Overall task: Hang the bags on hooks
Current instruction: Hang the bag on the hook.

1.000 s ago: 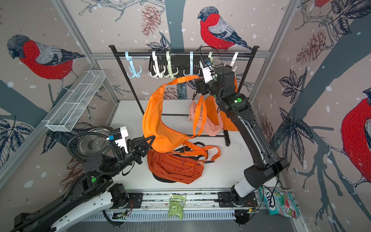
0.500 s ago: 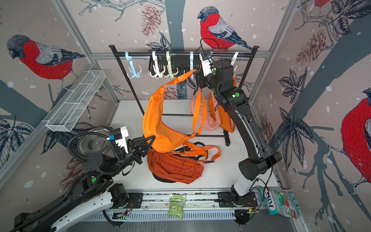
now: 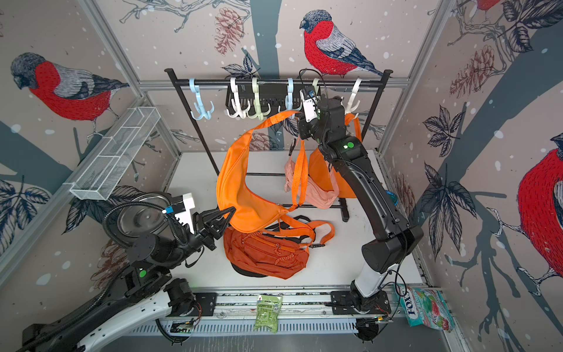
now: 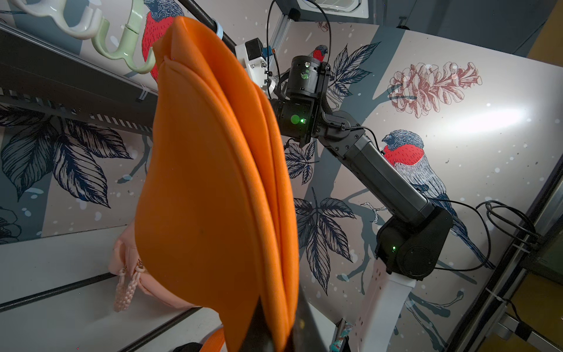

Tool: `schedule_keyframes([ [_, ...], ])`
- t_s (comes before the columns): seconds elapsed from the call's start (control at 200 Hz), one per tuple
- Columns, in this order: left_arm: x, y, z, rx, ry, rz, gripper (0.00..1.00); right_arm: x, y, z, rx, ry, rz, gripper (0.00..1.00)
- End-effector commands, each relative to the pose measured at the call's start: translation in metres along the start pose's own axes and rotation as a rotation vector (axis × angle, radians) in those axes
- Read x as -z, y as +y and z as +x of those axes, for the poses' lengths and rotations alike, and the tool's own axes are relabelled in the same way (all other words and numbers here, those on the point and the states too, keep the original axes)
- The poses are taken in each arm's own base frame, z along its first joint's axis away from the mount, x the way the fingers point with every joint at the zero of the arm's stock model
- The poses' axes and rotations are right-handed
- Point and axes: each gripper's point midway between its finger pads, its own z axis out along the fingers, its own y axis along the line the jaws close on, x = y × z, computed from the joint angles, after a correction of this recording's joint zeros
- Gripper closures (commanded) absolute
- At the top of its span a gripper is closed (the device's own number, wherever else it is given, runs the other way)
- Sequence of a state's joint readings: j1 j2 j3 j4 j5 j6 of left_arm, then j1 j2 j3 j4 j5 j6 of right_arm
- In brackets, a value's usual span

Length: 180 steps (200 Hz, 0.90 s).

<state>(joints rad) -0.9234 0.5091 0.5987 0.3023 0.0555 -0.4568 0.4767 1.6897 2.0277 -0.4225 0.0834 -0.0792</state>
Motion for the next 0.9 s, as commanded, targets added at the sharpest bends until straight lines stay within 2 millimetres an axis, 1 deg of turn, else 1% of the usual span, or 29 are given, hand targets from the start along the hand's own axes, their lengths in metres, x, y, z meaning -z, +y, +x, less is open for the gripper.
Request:
schedule_keyframes([
  [0.0,0.001,-0.003,-0.008,0.004,-0.037,0.010,1.00,0.001,0.003,0.012,-0.004,0.038,-0.013,0.69],
  [0.095,0.002,-0.001,-0.007,0.007,-0.038,0.005,1.00,0.001,0.006,0.018,0.001,0.051,-0.026,0.68],
  [0.165,0.003,-0.001,-0.006,0.008,-0.036,0.003,1.00,0.003,0.008,0.022,0.003,0.055,-0.037,0.63],
  [0.24,0.004,0.000,-0.006,0.008,-0.039,0.001,1.00,0.008,0.010,0.022,0.004,0.049,-0.048,0.51],
  [0.275,0.004,0.000,-0.006,0.008,-0.039,0.000,1.00,0.010,0.010,0.022,0.005,0.048,-0.052,0.44],
  [0.325,0.004,0.000,-0.006,0.008,-0.039,0.000,1.00,0.013,0.012,0.021,0.010,0.042,-0.064,0.31],
  [0.34,0.004,0.000,-0.006,0.009,-0.039,-0.001,1.00,0.014,0.013,0.021,0.011,0.041,-0.067,0.28],
  [0.365,0.004,0.000,-0.005,0.010,-0.039,0.001,1.00,0.016,0.013,0.020,0.014,0.035,-0.070,0.25],
  [0.425,0.004,0.000,-0.005,0.010,-0.039,0.002,1.00,0.020,0.012,0.016,0.015,0.021,-0.069,0.21],
  [0.56,0.002,-0.001,-0.005,0.009,-0.038,0.008,1.00,0.031,0.010,0.001,0.021,-0.016,-0.075,0.11],
  [0.635,0.001,-0.001,-0.005,0.010,-0.038,0.010,1.00,0.036,0.007,-0.009,0.020,-0.040,-0.078,0.08],
  [0.806,0.001,-0.002,-0.006,0.011,-0.039,0.012,1.00,0.057,0.006,-0.039,0.003,-0.128,-0.126,0.01],
  [0.896,0.001,-0.001,-0.005,0.009,-0.039,0.009,1.00,0.068,0.009,-0.055,-0.023,-0.164,-0.177,0.00],
])
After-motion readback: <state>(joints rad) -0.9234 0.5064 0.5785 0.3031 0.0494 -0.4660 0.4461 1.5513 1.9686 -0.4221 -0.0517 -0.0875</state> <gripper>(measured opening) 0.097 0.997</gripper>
